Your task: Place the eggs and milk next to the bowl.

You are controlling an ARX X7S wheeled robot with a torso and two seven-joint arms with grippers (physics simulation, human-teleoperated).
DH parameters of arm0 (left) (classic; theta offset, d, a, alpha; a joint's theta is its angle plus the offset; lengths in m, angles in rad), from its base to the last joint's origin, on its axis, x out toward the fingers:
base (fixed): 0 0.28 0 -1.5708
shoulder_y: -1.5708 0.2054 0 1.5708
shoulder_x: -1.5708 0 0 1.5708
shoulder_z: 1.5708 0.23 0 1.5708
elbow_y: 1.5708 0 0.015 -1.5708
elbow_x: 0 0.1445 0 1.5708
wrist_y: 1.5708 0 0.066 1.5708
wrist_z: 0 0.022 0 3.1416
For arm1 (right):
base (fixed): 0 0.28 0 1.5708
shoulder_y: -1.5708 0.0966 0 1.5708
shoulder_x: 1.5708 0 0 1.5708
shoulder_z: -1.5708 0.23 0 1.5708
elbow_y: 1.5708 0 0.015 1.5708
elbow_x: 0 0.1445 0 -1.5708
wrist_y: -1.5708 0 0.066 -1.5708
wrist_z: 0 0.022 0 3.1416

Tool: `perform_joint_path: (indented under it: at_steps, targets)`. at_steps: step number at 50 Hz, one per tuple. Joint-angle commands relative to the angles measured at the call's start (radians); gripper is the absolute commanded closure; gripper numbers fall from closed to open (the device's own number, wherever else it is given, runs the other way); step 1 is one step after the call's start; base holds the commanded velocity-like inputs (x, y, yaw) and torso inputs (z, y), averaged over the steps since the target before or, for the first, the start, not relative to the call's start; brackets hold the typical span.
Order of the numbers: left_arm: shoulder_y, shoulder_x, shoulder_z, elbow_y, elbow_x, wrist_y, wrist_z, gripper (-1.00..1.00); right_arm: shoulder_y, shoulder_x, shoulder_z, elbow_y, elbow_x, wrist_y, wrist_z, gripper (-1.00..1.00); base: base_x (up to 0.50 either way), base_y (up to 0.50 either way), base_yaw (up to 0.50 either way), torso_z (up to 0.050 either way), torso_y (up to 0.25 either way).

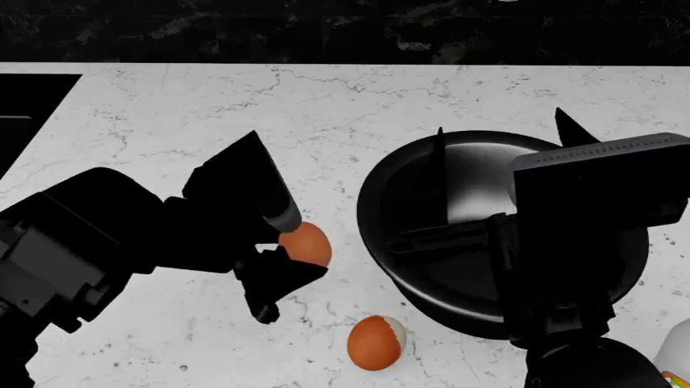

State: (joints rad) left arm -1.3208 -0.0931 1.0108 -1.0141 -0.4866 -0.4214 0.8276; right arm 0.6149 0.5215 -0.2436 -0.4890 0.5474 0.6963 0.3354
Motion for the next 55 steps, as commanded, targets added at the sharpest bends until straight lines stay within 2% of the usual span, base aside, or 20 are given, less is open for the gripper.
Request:
perform_joint_path:
  at_steps: [1,11,19,34,55]
  targets:
    - [-0.047,0.093,0.082,-0.150,-0.076,0.081,0.011,1.00,0.001,-0.013,0.033,0.003,-0.005,-0.001,-0.027,-1.00,0.00,0.00,0.00,0.000,0.000]
    - [-0.067,0.093,0.332,-0.161,-0.313,0.129,-0.031,1.00,0.008,-0.018,0.026,0.031,-0.014,-0.018,-0.034,-1.00,0.00,0.00,0.00,0.000,0.000]
    - [-0.066,0.093,0.432,-0.171,-0.398,0.160,-0.042,1.00,0.014,-0.021,0.020,0.040,-0.016,-0.021,-0.036,-1.00,0.00,0.00,0.00,0.000,0.000]
    - [-0.066,0.093,0.480,-0.155,-0.437,0.180,-0.070,1.00,0.005,-0.010,0.025,0.039,-0.015,-0.020,-0.030,-1.00,0.00,0.00,0.00,0.000,0.000]
    - [-0.064,0.093,0.490,-0.135,-0.392,0.216,-0.135,1.00,-0.001,-0.004,0.029,0.048,-0.014,-0.028,-0.029,-1.00,0.00,0.00,0.00,0.000,0.000]
